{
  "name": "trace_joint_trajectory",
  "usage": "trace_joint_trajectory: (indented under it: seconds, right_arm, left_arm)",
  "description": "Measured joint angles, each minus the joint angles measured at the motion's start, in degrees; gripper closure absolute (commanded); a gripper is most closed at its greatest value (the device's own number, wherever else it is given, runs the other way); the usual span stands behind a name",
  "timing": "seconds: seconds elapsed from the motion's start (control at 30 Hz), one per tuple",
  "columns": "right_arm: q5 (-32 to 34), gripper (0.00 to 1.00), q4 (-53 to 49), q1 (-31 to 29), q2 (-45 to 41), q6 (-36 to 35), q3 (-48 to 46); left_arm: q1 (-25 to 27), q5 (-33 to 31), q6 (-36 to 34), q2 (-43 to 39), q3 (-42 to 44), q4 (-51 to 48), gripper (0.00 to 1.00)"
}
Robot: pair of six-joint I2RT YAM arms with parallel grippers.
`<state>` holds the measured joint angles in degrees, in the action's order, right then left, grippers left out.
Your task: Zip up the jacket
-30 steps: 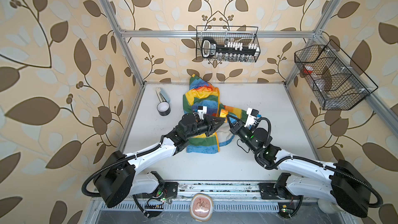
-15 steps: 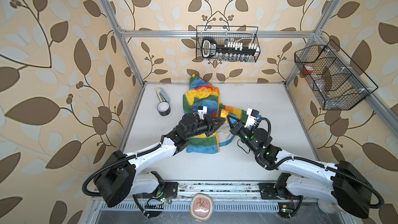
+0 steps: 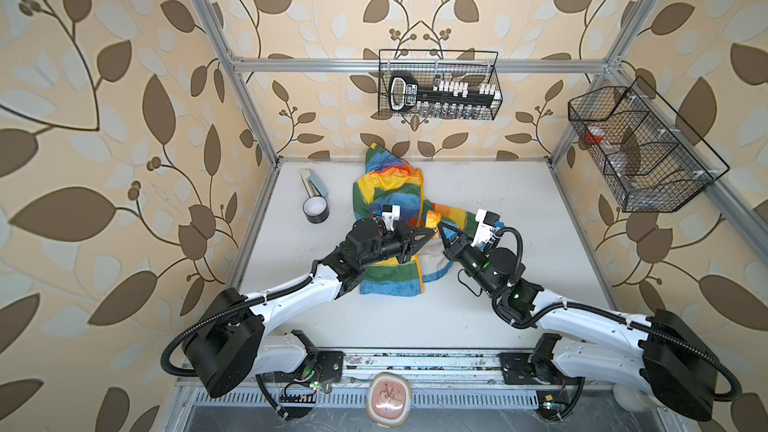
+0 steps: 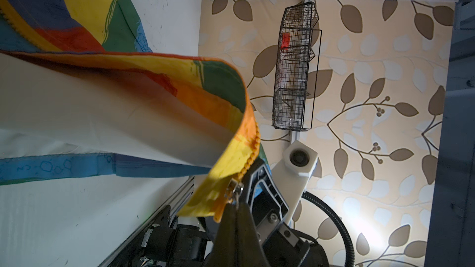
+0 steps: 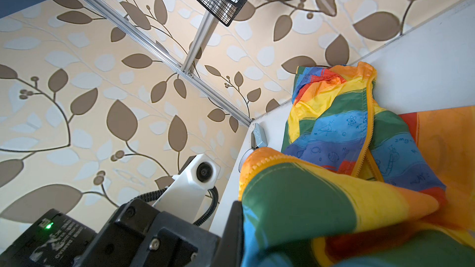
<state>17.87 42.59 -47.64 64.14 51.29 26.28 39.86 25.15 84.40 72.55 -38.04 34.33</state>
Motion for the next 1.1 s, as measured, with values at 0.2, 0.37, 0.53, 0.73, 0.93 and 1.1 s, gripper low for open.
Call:
trace_joint_trajectory:
  seconds: [0.2,0.37,0.53,0.73,0.93,1.1]
  right_arm:
    - [0.4,1.0,0.0,0.0,0.0,-0.2,0.0]
    - [0.4,1.0,0.0,0.0,0.0,-0.3,0.0]
    - [0.1,1.0,0.0,0.2,0.0,-0.3,0.0]
    - [-1.9,1.0,0.0,1.5,0.2,0.9,0.0]
    - [-4.2,1.0,-0.4,2.4,0.3,2.4,0.0]
    - [-5.3,1.0,-1.3,2.7,0.3,3.2,0.0]
  left_arm:
    - [0.0,0.0,0.1,0.2,0.0,0.2,1.0]
    - [0.0,0.1,0.0,0.2,0.0,-0.1,1.0]
    - [0.0,0.3,0.0,0.2,0.0,-0.5,1.0]
    - [0.0,0.5,-0.3,0.2,0.0,-1.4,1.0]
    - [0.0,0.5,-0.8,0.0,0.0,-2.4,1.0]
    - [0.0,0.6,-1.5,-0.1,0.0,-3.7,1.0]
